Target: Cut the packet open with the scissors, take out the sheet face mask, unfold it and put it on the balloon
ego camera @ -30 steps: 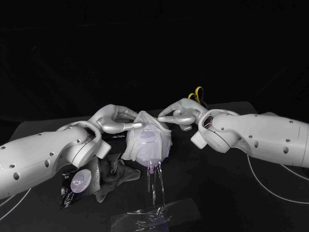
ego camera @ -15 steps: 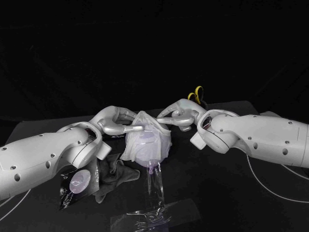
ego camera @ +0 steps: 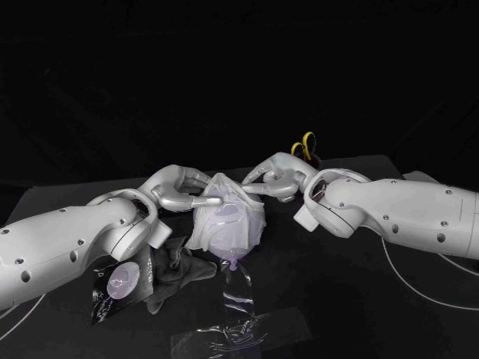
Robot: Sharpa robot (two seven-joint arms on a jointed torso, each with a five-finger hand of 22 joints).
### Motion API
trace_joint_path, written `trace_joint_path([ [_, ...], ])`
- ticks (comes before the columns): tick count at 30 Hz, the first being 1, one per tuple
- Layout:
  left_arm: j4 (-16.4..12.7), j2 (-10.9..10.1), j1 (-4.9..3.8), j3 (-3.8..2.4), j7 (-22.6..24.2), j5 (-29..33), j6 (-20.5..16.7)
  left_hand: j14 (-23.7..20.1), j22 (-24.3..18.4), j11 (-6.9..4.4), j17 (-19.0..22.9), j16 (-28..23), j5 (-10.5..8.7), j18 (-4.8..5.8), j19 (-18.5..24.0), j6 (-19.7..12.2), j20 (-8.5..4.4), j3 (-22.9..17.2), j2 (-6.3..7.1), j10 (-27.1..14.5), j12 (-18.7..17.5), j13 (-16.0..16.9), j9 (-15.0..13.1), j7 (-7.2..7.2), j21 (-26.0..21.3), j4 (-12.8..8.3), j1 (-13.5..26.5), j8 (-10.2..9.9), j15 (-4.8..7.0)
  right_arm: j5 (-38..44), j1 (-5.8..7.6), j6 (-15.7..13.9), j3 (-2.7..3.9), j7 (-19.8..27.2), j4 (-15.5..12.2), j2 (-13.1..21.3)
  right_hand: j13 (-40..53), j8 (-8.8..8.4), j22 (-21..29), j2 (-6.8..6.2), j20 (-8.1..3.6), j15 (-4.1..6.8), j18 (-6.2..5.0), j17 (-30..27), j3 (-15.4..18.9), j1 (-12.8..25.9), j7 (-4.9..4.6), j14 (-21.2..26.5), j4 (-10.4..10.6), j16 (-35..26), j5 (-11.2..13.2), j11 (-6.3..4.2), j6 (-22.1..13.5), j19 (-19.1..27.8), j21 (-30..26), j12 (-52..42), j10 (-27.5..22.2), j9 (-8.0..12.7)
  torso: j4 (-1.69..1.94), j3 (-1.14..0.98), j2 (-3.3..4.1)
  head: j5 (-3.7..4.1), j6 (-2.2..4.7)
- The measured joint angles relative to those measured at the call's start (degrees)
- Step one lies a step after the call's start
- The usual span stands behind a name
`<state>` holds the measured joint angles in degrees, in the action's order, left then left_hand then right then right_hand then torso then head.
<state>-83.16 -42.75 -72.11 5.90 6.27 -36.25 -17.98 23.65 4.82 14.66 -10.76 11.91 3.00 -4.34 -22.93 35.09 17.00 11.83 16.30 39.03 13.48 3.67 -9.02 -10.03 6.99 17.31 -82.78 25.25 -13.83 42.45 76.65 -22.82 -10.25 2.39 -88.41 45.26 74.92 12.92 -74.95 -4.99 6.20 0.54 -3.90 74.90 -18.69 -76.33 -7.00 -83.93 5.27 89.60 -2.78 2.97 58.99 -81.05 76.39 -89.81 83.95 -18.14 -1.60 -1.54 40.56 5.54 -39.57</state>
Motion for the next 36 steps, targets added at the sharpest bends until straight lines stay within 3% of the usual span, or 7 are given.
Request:
trace_joint_path([
  [11,-0.12,-0.05,-0.02,0.07,-0.42,-0.36,0.07,0.43,-0.07,0.0,0.0,0.0,0.0,0.0,0.0,0.0,0.0,-0.31,-0.01,0.45,-0.22,0.01,0.0,0.0,-0.22,0.0,-0.46,0.0,0.0,5.99,-0.02,-2.13,0.02,0.39,-0.78,0.05,0.03,2.4,0.04,1.23,-2.1,1.77,0.01,0.02,-2.91,-1.66,2.6,-0.12,-2.59,0.2,0.01,-2.4,4.38,-0.08,0.27,0.0,0.01,-0.97,0.07,0.03,0.18,0.06,-0.11],
  [15,-0.23,-0.07,-0.03,0.07,-0.51,-0.41,0.09,0.43,-0.07,0.0,0.0,0.0,0.0,0.0,0.0,0.0,0.0,-0.31,-0.01,0.45,-0.22,0.01,0.0,0.0,-0.22,0.0,-0.46,0.0,0.0,7.19,-0.04,-3.0,0.02,0.58,-1.01,0.09,0.04,3.09,0.04,1.3,-2.62,2.39,0.02,0.05,-3.79,-1.73,3.1,-0.05,-3.47,0.2,0.15,-2.56,4.88,-0.18,0.5,0.01,0.09,-1.43,0.1,0.04,0.24,0.13,-0.12],
  [36,-0.59,-0.17,-0.06,0.05,-0.69,-0.48,0.16,0.64,-0.19,-0.01,0.08,-0.23,0.0,0.0,0.0,0.0,0.0,-0.31,-0.01,0.43,-0.22,0.0,0.0,0.0,-0.22,0.0,-0.45,0.0,0.21,7.15,-0.11,-8.57,-0.04,1.13,-0.96,0.49,-0.01,5.45,0.01,2.22,-3.03,2.43,0.04,0.0,-7.99,-1.08,3.19,0.01,-5.26,0.2,0.11,-2.97,4.91,-0.2,0.49,0.11,0.08,-1.87,0.2,0.09,0.38,0.33,0.05],
])
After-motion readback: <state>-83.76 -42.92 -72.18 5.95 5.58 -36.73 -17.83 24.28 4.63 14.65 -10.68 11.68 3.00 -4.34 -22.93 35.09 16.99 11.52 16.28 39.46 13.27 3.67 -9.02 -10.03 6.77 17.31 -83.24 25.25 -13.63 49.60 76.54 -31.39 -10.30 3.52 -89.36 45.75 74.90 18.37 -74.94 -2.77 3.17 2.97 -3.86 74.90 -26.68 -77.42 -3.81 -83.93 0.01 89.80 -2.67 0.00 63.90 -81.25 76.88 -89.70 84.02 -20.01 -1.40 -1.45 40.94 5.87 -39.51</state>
